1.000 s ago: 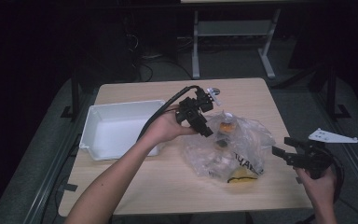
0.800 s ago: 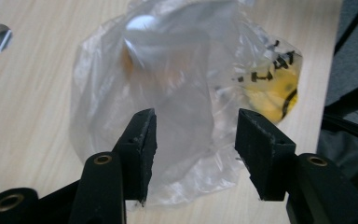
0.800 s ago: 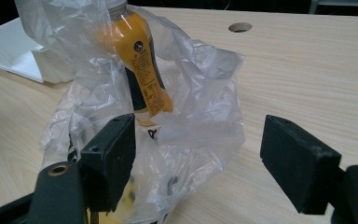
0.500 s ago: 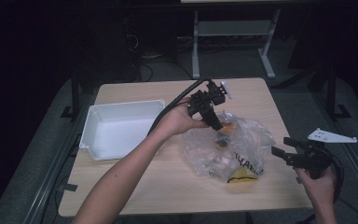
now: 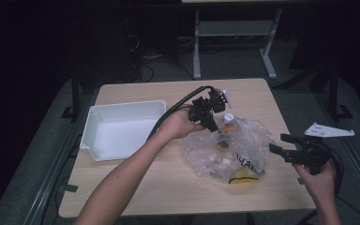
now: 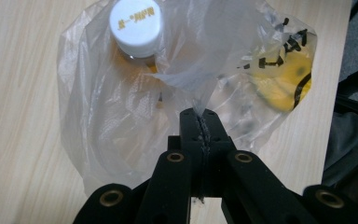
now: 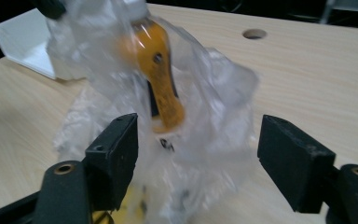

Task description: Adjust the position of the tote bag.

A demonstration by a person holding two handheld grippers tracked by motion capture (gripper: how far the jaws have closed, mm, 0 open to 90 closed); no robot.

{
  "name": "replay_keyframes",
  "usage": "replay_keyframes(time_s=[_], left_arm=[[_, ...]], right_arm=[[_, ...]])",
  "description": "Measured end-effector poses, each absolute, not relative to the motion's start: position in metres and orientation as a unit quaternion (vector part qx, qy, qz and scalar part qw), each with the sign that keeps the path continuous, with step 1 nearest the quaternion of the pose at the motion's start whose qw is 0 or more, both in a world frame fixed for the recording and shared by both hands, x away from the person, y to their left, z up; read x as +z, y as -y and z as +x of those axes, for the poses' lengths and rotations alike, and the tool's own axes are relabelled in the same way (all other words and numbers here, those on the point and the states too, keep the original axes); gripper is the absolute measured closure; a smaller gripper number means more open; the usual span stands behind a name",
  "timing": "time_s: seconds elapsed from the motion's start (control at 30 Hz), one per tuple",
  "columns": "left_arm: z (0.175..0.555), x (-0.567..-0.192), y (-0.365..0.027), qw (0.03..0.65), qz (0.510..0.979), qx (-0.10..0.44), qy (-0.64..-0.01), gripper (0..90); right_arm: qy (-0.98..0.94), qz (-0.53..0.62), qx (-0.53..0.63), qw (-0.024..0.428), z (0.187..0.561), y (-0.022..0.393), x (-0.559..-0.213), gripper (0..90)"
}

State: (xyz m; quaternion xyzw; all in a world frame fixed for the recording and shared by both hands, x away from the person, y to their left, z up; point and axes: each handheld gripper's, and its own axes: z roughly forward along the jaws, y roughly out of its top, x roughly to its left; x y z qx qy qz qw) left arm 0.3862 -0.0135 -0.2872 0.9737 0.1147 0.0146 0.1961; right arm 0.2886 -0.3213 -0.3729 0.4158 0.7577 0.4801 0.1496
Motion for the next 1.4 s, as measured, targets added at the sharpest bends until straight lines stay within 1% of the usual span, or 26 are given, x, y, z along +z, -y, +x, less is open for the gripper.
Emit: replay_keyframes(time_s=[0.17,0.3,0.4,0.57,0.67,0.77,0.9,1.0,1.1,1.4], left_arm=[[0.381,-0.29,0.009,0.2,0.974,0.013,-0.108,90.0],[0.377,-0.295,0.004,0.203,0.973,0.011,-0.106,90.0],[0.375,-0.299,0.0,0.207,0.973,0.008,-0.106,90.0],[0.375,-0.302,-0.005,0.21,0.972,0.007,-0.107,90.0],[0.374,-0.304,-0.006,0.207,0.973,0.006,-0.104,90.0],[0.373,-0.306,-0.006,0.199,0.975,0.009,-0.1,90.0],[0.374,-0.311,-0.008,0.196,0.975,0.003,-0.105,90.0],[0.374,-0.317,-0.01,0.186,0.977,0.006,-0.104,90.0],[0.374,-0.323,-0.012,0.18,0.978,0.006,-0.106,90.0],[0.371,-0.354,-0.023,0.16,0.98,-0.013,-0.115,90.0]], right_arm=[[-0.779,0.398,0.462,0.144,0.313,0.308,-0.354,37.9],[-0.796,0.392,0.447,0.113,0.338,0.297,-0.348,40.9],[-0.806,0.39,0.434,0.103,0.355,0.289,-0.349,42.8],[-0.821,0.393,0.406,0.083,0.382,0.275,-0.36,43.1],[-0.825,0.398,0.394,0.074,0.394,0.27,-0.368,46.4],[-0.828,0.409,0.379,0.059,0.403,0.268,-0.377,54.4],[-0.833,0.41,0.367,0.056,0.408,0.268,-0.383,76.4],[-0.835,0.405,0.369,0.055,0.408,0.265,-0.382,86.4],[-0.84,0.401,0.361,0.057,0.408,0.261,-0.384,88.4],[-0.848,0.407,0.336,0.048,0.412,0.253,-0.394,89.0]])
